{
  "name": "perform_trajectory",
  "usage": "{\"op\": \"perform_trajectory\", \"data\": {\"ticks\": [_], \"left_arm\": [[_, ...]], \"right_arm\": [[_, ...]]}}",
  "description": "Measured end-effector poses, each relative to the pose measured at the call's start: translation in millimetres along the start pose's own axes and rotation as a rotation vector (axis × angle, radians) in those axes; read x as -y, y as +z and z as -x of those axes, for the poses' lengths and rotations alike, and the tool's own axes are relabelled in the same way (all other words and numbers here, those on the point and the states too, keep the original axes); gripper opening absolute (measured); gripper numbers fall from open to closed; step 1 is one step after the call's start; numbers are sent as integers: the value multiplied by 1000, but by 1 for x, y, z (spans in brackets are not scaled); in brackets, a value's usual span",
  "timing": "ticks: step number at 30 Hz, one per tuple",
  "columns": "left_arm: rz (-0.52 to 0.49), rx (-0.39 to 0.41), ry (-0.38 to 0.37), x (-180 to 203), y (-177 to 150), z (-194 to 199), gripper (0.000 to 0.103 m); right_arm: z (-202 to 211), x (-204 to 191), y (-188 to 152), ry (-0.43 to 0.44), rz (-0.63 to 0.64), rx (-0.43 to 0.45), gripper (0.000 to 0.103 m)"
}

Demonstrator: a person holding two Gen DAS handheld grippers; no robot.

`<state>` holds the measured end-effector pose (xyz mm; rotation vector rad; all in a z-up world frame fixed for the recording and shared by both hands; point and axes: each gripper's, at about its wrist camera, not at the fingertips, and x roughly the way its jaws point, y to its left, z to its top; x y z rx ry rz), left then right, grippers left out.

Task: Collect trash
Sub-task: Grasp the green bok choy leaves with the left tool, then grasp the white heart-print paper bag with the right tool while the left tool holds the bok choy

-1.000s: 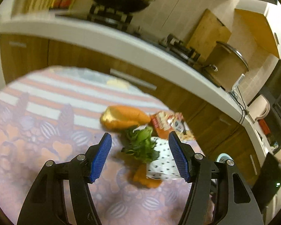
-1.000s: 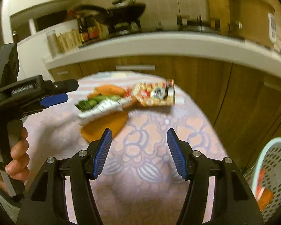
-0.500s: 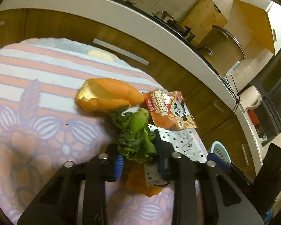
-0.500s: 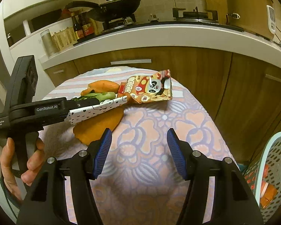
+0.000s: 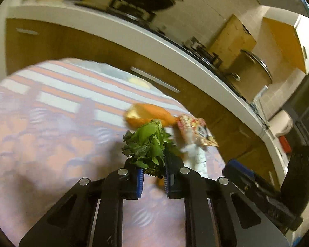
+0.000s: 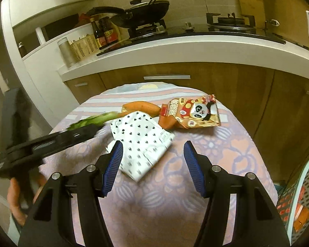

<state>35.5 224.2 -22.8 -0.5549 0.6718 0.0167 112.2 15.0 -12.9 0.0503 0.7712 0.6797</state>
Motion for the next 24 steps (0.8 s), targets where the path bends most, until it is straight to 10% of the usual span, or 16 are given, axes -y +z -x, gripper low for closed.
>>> {"op": "perform_trajectory", "data": {"ticks": [24], "left_arm": [[49,62,27,-24,-17,13,14]], "right_arm": [[-49,-15,-25,-17,-25,-141,73]]}}
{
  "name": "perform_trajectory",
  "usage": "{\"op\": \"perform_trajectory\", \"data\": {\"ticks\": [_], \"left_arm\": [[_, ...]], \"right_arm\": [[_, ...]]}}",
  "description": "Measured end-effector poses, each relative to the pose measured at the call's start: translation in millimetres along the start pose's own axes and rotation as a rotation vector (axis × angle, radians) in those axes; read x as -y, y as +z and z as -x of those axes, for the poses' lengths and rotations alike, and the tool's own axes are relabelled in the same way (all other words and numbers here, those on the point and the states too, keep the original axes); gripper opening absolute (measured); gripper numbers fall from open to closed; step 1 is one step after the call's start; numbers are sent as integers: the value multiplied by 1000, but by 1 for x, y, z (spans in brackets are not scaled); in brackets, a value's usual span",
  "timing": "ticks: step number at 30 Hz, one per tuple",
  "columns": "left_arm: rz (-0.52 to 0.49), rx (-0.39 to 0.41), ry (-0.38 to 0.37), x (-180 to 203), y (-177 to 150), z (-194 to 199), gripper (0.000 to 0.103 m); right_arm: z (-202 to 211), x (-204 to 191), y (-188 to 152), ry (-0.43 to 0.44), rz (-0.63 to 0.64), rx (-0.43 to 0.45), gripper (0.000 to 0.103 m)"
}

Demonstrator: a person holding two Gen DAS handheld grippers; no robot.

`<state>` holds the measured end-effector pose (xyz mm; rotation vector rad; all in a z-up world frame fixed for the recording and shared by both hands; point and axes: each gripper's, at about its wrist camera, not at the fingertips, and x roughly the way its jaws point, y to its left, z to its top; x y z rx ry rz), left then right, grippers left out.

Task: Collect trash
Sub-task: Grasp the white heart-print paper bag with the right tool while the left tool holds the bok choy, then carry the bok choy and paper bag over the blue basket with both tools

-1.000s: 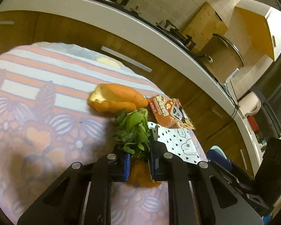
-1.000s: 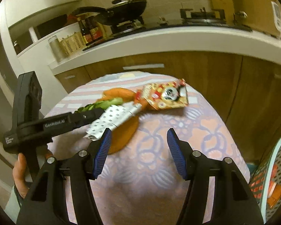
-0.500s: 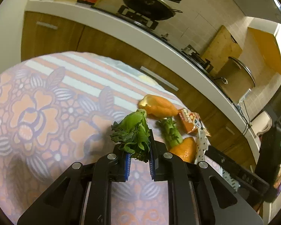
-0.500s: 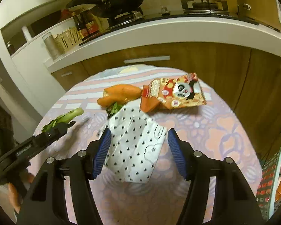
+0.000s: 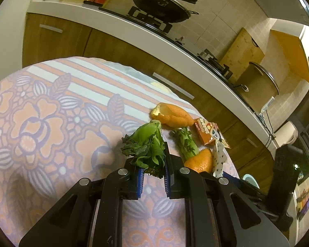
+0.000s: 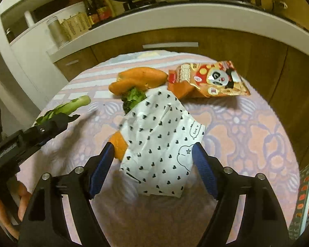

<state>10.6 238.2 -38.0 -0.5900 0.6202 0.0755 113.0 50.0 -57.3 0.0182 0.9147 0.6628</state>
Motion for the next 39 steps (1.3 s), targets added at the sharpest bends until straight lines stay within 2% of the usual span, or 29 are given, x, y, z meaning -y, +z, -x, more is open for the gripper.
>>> {"op": "perform_trajectory", "data": {"ticks": [4,6,10,13,14,22,29,34,39], "left_arm": [[-21,-11,-9,6,-2,-1,14],[-30,-12,-9,8,-3,-1,14],[-32,-9,-12,11,-4,0,14],[-48,-5,-22,15,-5,1,14],[-51,1,-37,17,-5,3,14],[-101,60,-71,41,-4,19,14],[-142,89,-115,71,-6,42,14],[-182,90,-155,102,-13,48,14],[-238,56,-209,142,-26,42,14]], "right_arm": [[8,10,-3,71,-36,22,62],[10,13,-5,71,-41,21,53],[10,13,-5,112,-26,9,31],[19,4,-7,89,11,40,13],[25,2,-8,82,24,59,11],[67,6,-10,57,54,132,5],[108,17,-14,58,50,197,5],[134,28,-18,57,39,234,5],[170,54,-25,38,0,296,5]]}}
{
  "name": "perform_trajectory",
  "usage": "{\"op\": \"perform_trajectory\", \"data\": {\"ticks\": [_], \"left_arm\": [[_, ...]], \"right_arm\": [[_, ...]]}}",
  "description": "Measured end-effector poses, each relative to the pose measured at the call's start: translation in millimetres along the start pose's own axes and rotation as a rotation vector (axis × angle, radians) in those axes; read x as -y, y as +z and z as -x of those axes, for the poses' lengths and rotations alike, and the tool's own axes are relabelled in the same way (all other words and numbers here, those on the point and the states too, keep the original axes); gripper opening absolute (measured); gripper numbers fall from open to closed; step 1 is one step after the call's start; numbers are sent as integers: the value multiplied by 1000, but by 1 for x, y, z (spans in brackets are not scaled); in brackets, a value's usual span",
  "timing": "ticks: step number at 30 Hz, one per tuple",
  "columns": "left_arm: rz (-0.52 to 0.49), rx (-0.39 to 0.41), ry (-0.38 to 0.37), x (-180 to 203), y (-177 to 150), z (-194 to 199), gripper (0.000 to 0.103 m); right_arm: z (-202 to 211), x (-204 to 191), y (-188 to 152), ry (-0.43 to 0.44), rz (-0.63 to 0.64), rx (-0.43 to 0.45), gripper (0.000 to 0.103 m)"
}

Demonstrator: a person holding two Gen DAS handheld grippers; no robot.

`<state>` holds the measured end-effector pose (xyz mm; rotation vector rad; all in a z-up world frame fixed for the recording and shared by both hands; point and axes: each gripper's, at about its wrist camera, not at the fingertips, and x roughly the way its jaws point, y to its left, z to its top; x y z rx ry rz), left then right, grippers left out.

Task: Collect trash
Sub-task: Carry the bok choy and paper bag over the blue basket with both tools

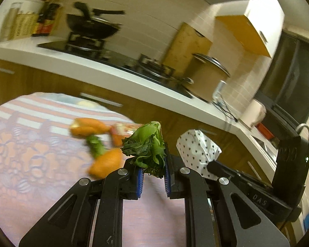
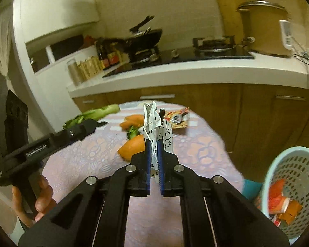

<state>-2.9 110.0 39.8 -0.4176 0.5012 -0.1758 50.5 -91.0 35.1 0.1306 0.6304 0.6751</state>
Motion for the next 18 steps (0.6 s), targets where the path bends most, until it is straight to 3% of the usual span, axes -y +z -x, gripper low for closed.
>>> {"op": "perform_trajectory", "data": {"ticks": [9,18], "left_arm": [[-108,-119,-142,90,-19,-56,14],[-219,-281,-233,171,-55,-133,14]], "right_arm": [[67,78,-11,-118,-100,90,5],[108,170,-44,-249,-242,91,5]]}}
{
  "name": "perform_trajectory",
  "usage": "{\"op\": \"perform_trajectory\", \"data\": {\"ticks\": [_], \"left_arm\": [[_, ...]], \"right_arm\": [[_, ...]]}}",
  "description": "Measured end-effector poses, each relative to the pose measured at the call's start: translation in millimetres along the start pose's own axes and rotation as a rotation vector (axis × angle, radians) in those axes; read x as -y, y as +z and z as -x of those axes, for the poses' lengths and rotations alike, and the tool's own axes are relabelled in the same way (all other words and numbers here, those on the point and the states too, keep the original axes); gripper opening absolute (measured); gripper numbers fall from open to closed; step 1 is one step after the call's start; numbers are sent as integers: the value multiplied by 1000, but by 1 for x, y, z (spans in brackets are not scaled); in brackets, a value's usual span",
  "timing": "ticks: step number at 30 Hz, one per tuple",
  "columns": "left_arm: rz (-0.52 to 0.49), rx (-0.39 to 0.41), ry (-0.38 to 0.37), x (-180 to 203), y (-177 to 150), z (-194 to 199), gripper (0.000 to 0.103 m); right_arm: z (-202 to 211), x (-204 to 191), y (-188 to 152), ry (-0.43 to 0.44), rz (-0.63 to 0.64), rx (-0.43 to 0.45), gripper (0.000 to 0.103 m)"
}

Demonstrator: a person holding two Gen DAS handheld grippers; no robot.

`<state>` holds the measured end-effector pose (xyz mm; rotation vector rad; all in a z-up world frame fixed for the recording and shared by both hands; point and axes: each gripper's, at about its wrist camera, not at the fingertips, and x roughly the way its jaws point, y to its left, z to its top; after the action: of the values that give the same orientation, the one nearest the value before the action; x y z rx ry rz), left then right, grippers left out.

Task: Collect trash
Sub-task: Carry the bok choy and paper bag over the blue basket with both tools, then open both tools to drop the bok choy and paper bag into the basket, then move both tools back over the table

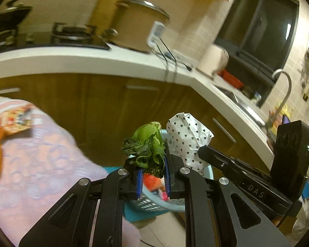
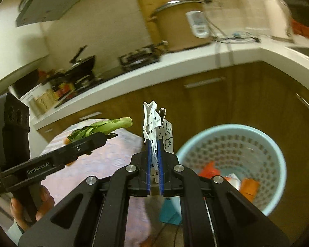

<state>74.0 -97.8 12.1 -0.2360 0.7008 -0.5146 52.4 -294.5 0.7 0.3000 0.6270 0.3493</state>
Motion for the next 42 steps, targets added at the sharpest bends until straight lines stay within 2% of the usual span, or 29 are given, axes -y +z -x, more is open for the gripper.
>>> {"op": "perform_trajectory", "data": {"ticks": [6,14,15,16,17,18,19,21,22,23,32,38,42], "left_arm": [[-55,-97,-43,28,-5,-52,14],[-94,-200,-55,48,-22,-102,17],[-96,-206,-53,48,-23,-105,22],[-95,-213,-61,47,-24,-106,34],[-92,-217,-63,47,-24,-106,42],[-86,-212,-53,45,-24,-106,57],[-81,-205,-47,43,-24,-104,61],[-71,-199,-49,39,-23,-101,61],[-66,-198,-49,38,-23,-99,61],[-62,-196,-51,36,-22,-98,61],[-48,-158,-25,23,-23,-70,61],[-1,-96,11,-1,-18,-32,61],[36,-37,65,-25,-14,3,61]], "right_arm": [[-5,49,-15,-84,-77,-51,5],[-18,83,-34,-156,-153,-123,5],[-19,86,-35,-156,-156,-129,5],[-21,88,-36,-159,-156,-136,6],[-22,89,-36,-165,-155,-142,7],[-24,91,-37,-172,-158,-150,9],[-25,93,-37,-169,-166,-154,14],[-26,96,-38,-165,-182,-153,30],[-26,96,-39,-166,-187,-150,50],[-24,97,-39,-170,-192,-140,63],[-13,73,-31,-135,-148,-95,63],[-17,35,-25,-79,-84,-88,63],[-28,-8,-19,-21,-10,-94,63]]}}
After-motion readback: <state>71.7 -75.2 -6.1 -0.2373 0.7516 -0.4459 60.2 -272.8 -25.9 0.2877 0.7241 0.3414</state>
